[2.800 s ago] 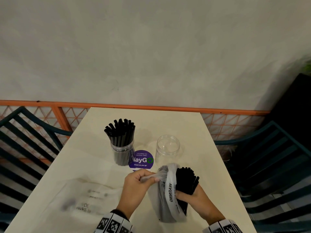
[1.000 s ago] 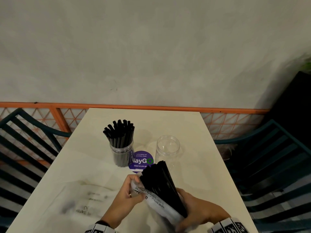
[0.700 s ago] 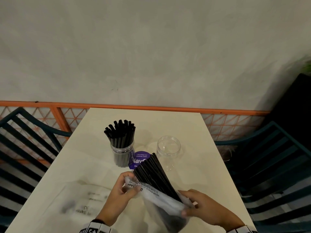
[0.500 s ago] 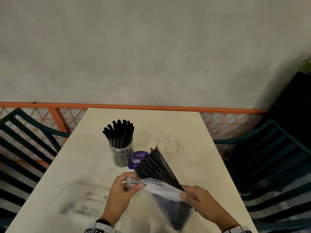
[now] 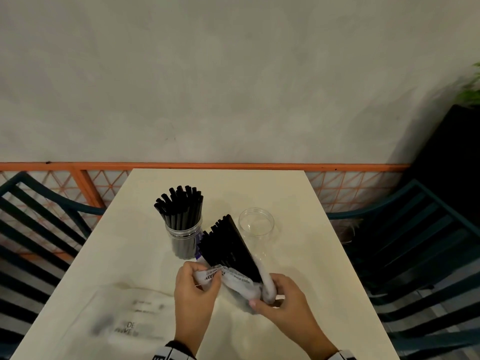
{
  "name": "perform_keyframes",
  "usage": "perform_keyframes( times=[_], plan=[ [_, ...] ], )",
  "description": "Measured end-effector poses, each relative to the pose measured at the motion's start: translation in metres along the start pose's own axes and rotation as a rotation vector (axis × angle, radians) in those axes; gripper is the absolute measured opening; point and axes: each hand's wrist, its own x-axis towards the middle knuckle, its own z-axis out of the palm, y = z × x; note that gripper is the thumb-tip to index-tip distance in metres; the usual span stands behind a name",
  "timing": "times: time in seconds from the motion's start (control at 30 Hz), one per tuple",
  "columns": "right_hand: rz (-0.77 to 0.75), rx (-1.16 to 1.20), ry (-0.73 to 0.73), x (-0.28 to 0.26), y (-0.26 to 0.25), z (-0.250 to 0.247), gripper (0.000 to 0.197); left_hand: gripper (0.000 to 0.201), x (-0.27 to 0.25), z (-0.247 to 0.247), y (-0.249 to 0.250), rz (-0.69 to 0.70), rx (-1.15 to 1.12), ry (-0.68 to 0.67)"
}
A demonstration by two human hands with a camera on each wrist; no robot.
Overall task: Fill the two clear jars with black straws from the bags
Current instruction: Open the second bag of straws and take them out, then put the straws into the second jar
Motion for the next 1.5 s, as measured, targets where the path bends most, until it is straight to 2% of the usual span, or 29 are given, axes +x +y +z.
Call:
perform_keyframes(
  times=[0.07, 0.17, 0.27, 0.4, 0.5, 0.57, 0.63, 0.73, 0.83, 0.9, 0.97, 1.03, 1.1, 1.17, 1.27, 1.33, 1.4, 1.5],
  plan=[
    [0.014, 0.016, 0.085, 0.001, -0.001, 0.003, 0.028, 0.028, -0.003, 0.001, 0.004, 0.025, 0.018, -0.039],
    [0.059, 0.051, 0.192, 0.01, 0.0, 0.002, 0.009, 0.021, -0.012, 0.0, 0.013, 0.086, 0.031, -0.168],
    [0.074, 0.069, 0.215, 0.015, 0.004, -0.001, 0.016, 0.008, -0.019, 0.002, 0.018, 0.131, 0.018, -0.267],
    [0.078, 0.037, 0.232, 0.018, 0.006, -0.001, 0.026, 0.015, -0.019, 0.006, 0.014, 0.147, 0.046, -0.286],
    [0.008, 0.081, 0.153, 0.014, 0.0, -0.002, 0.013, 0.023, -0.016, 0.006, 0.014, 0.113, 0.04, -0.23],
    [0.002, 0.196, 0.052, 0.01, -0.008, -0.001, 0.018, 0.039, -0.015, 0.006, 0.015, 0.041, -0.019, -0.193],
    [0.0, 0.206, 0.079, 0.01, -0.009, 0.002, 0.024, 0.048, -0.015, 0.007, 0.018, -0.021, -0.07, -0.175],
    [0.011, 0.163, 0.188, 0.014, -0.005, 0.005, 0.016, 0.035, -0.019, 0.01, 0.021, -0.041, -0.122, -0.26],
    [0.004, 0.184, 0.182, 0.015, -0.004, 0.007, 0.008, 0.028, -0.023, 0.011, 0.021, -0.01, -0.118, -0.372],
    [-0.017, 0.177, 0.169, 0.016, -0.003, 0.008, 0.01, 0.029, -0.023, 0.012, 0.019, 0.018, -0.101, -0.362],
    [-0.048, 0.169, 0.132, 0.015, -0.003, 0.008, 0.009, 0.028, -0.022, 0.013, 0.017, 0.024, -0.096, -0.317],
    [-0.066, 0.209, 0.031, 0.013, -0.002, 0.007, 0.004, 0.029, -0.02, 0.013, 0.015, 0.027, -0.094, -0.282],
    [-0.053, 0.246, -0.078, 0.01, -0.001, 0.004, 0.025, 0.035, -0.019, 0.011, 0.012, 0.031, -0.087, -0.277],
    [-0.052, 0.23, -0.091, 0.009, 0.001, 0.001, 0.039, 0.04, -0.021, 0.011, 0.011, 0.03, -0.065, -0.322],
    [-0.071, 0.196, -0.037, 0.012, 0.003, -0.002, 0.03, 0.039, -0.022, 0.012, 0.006, 0.028, -0.033, -0.386],
    [-0.082, 0.175, -0.034, 0.014, 0.007, -0.003, 0.028, 0.032, -0.021, 0.011, 0.004, -0.007, -0.034, -0.417],
    [-0.098, 0.124, -0.054, 0.016, 0.013, -0.003, 0.025, 0.034, -0.022, 0.012, 0.003, -0.036, -0.02, -0.458],
    [-0.114, -0.001, -0.016, 0.017, 0.026, 0.001, 0.012, 0.04, -0.026, 0.014, -0.002, 0.022, 0.058, -0.569]
  ],
)
